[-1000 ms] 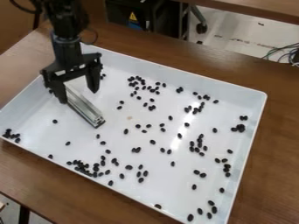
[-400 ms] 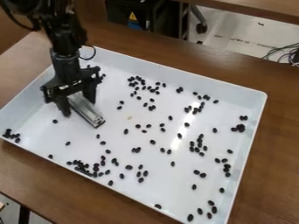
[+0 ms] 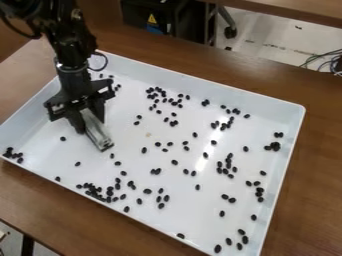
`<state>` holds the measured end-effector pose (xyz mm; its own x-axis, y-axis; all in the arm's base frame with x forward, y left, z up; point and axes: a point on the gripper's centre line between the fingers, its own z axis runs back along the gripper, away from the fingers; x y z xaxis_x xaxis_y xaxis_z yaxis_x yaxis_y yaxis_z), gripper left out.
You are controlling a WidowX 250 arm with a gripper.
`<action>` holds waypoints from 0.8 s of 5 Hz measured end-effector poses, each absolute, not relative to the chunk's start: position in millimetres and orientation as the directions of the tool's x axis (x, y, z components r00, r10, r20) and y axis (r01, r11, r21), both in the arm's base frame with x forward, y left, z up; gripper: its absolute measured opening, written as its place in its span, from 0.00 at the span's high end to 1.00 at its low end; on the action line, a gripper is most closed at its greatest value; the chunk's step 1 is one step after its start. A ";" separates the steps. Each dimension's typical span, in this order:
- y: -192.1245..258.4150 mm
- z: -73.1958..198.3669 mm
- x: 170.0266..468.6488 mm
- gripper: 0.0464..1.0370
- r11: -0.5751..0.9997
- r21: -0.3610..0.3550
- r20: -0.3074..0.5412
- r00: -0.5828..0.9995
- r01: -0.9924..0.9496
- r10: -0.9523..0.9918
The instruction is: Sweep into pile
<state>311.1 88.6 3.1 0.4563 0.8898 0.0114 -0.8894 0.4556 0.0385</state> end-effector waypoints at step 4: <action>97.7 21.7 284.6 0.68 0.399 -0.079 -0.038 0.403 -0.913 0.914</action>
<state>284.6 97.7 21.7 0.4032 0.9143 -0.0378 -0.9133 0.3994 -0.0793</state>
